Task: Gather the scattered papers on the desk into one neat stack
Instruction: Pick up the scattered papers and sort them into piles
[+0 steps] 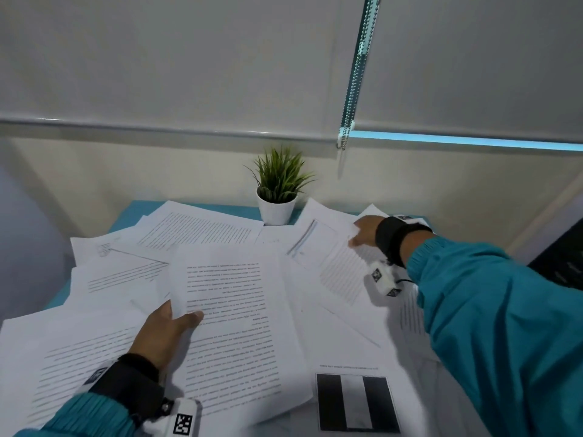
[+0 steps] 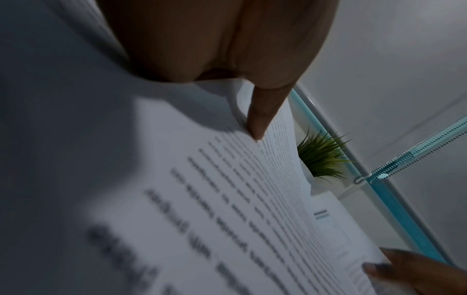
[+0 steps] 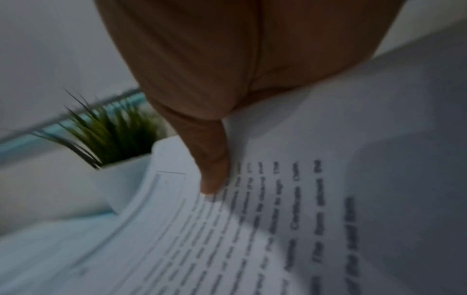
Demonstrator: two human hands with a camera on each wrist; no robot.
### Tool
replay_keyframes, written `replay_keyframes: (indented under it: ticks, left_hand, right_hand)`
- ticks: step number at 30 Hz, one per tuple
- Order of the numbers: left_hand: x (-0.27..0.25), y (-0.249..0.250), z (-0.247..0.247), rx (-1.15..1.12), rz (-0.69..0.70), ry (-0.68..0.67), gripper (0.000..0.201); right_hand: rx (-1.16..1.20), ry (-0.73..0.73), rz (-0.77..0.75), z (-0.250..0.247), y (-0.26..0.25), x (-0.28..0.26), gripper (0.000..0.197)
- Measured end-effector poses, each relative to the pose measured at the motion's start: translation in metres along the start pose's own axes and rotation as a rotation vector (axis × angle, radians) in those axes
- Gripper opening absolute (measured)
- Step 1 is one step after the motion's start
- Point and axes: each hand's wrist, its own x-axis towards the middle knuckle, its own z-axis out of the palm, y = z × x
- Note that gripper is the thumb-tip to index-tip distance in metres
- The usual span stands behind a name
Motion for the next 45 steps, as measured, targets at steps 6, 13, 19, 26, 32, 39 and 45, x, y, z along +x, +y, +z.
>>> replay_keyframes:
  ticks: [6,13,19,26,32,39,45]
  left_hand:
    - [-0.001,0.002,0.001,-0.003,-0.005,0.000,0.033]
    - [0.002,0.000,-0.002,0.041,-0.013,0.000,0.030]
    - [-0.002,0.002,0.000,0.070,0.008,0.012,0.025]
    - [-0.008,0.004,0.002,0.031,0.006,0.006,0.027]
    - [-0.005,0.000,-0.001,0.047,-0.001,-0.005,0.024]
    - [-0.005,0.002,0.000,0.050,0.019,-0.013,0.024]
    - [-0.008,0.005,0.000,0.014,0.008,-0.020,0.022]
  right_hand:
    - [-0.116,-0.101,0.031,0.028,0.042,-0.002,0.078]
    - [-0.216,-0.026,-0.038,0.028,0.044,-0.006,0.062]
    - [-0.283,0.074,-0.091,0.010,0.040,-0.020,0.053]
    - [-0.216,0.184,-0.142,-0.001,0.043,-0.045,0.031]
    - [-0.006,0.269,-0.155,-0.035,0.041,-0.066,0.021]
    - [-0.016,0.313,-0.220,-0.068,0.030,-0.088,0.037]
    - [-0.065,0.350,-0.187,-0.094,0.028,-0.108,0.027]
